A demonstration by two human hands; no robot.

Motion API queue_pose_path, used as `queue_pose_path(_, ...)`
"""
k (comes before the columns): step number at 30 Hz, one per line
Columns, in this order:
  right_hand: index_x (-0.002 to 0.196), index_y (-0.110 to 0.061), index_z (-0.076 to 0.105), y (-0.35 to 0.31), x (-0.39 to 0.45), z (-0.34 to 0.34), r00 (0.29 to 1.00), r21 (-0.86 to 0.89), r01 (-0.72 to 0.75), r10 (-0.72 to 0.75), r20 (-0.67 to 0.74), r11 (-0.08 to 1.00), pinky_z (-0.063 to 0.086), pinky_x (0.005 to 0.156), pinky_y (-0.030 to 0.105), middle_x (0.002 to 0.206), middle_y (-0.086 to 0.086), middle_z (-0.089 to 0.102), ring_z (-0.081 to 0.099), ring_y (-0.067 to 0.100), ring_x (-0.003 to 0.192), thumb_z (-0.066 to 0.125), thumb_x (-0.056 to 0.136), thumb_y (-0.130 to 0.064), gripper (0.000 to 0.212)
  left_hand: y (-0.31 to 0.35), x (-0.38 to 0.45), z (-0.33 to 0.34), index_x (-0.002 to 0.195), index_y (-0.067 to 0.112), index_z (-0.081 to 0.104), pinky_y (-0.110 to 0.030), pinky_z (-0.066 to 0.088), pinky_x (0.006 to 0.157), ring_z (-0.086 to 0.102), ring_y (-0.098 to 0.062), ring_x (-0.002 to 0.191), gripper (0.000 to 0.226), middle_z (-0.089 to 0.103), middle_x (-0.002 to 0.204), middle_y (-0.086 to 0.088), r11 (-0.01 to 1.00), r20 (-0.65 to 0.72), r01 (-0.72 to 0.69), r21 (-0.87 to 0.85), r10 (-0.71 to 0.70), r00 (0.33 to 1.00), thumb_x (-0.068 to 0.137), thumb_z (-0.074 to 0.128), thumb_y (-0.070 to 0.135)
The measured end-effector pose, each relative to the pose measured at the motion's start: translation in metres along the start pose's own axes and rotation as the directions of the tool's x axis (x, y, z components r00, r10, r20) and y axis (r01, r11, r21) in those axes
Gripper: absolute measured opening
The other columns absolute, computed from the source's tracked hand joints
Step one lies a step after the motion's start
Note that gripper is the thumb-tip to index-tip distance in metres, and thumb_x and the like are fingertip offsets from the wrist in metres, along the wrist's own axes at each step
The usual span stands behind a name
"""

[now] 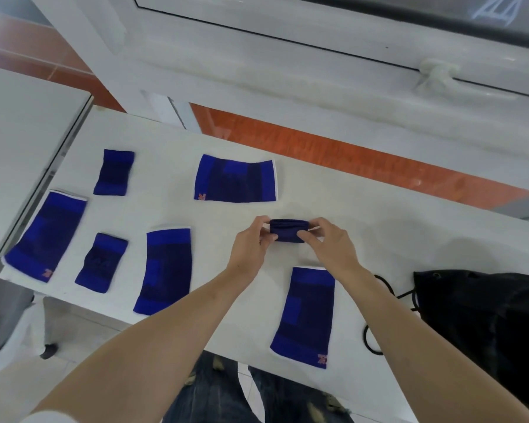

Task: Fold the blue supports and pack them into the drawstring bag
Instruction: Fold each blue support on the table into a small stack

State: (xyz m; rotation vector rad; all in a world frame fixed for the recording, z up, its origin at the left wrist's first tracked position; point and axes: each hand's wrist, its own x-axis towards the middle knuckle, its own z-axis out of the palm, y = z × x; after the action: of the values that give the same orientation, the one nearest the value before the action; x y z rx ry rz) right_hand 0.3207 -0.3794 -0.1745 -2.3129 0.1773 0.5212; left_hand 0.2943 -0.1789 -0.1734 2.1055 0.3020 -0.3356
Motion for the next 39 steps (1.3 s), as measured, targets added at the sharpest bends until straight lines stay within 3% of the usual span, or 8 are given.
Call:
queue_pose_path(9,0.104,-0.026,0.068,0.002,0.012,0.007,0.996,-0.11,-0.089,0.088,-0.018,0.99,0.053,0.076,0.035,0.092,-0.012,0.066,0.065,0.016,0.089,0.064,0.096,-0.049,0.025,0.0,0.01,0.018,0.122,0.022,0.055,-0.02,0.051,0.073,0.063,-0.013,0.085,0.027,0.065,0.098,0.002,0.999,-0.076,0.013,0.052,-0.009,0.997,0.098,0.064,0.012)
queue_pose_path(15,0.132,-0.044,0.057,0.005,0.02,-0.003,0.998,-0.097,-0.037,0.042,0.051,0.995,0.042,0.1,0.041,0.094,-0.016,0.071,0.064,0.013,0.098,0.058,0.096,-0.056,0.039,-0.001,0.021,0.018,0.116,0.02,0.06,-0.03,0.054,0.079,0.062,-0.017,0.089,0.027,0.062,0.1,0.0,0.994,-0.059,0.025,0.111,-0.019,0.998,0.094,0.067,0.008)
queue_pose_path(21,0.121,-0.035,0.066,0.001,0.018,-0.006,0.998,-0.206,0.058,-0.053,0.03,0.977,0.039,0.099,0.042,0.104,-0.013,0.071,0.063,0.015,0.1,0.055,0.098,-0.056,0.033,-0.001,0.019,0.017,0.123,0.017,0.064,-0.03,0.055,0.09,0.063,-0.016,0.097,0.029,0.067,0.11,0.001,0.993,-0.051,0.01,0.117,-0.004,0.999,0.095,0.064,0.007)
queue_pose_path(28,0.119,-0.031,0.069,-0.002,0.016,-0.003,0.999,-0.245,0.049,-0.047,0.012,0.968,0.045,0.097,0.046,0.103,-0.01,0.071,0.062,0.019,0.102,0.052,0.101,-0.053,0.034,0.0,0.02,0.018,0.123,0.018,0.061,-0.027,0.052,0.084,0.062,-0.016,0.097,0.028,0.064,0.11,0.003,0.992,-0.058,0.031,0.122,-0.024,0.998,0.097,0.064,0.009)
queue_pose_path(31,0.114,-0.035,0.069,-0.007,0.021,-0.003,0.999,-0.246,0.017,-0.007,0.041,0.969,0.048,0.094,0.047,0.101,-0.01,0.07,0.061,0.019,0.098,0.051,0.1,-0.054,0.03,-0.002,0.016,0.013,0.128,0.019,0.053,-0.028,0.052,0.087,0.058,-0.017,0.104,0.036,0.058,0.12,0.001,0.975,-0.06,-0.072,0.211,0.087,0.994,0.096,0.066,0.011)
queue_pose_path(35,0.103,-0.036,0.072,-0.008,0.028,-0.008,0.995,-0.218,-0.014,0.035,0.091,0.976,0.054,0.086,0.045,0.092,-0.012,0.07,0.064,0.018,0.09,0.055,0.098,-0.05,0.023,-0.012,0.009,0.001,0.139,0.013,0.053,-0.038,0.045,0.107,0.049,-0.026,0.131,0.043,0.05,0.143,-0.007,0.7,0.136,-0.457,0.549,0.464,0.875,0.097,0.053,0.008)
queue_pose_path(37,0.102,-0.035,0.073,-0.009,0.031,-0.01,0.994,-0.221,-0.012,0.036,0.104,0.975,0.056,0.082,0.043,0.093,-0.013,0.071,0.065,0.017,0.09,0.056,0.097,-0.049,0.022,-0.021,0.01,-0.004,0.144,0.011,0.052,-0.037,0.035,0.116,0.041,-0.027,0.144,0.048,0.044,0.155,-0.008,0.522,0.313,-0.597,0.609,0.533,0.786,0.096,0.053,0.007)
queue_pose_path(39,0.103,-0.034,0.074,-0.012,0.03,-0.01,0.996,-0.24,-0.01,0.032,0.085,0.971,0.055,0.078,0.04,0.094,-0.012,0.071,0.066,0.017,0.091,0.057,0.097,-0.049,0.023,-0.029,0.012,-0.009,0.152,0.009,0.043,-0.034,0.022,0.121,0.027,-0.024,0.153,0.058,0.033,0.164,-0.008,0.428,0.414,-0.654,0.624,0.528,0.741,0.096,0.056,0.001)
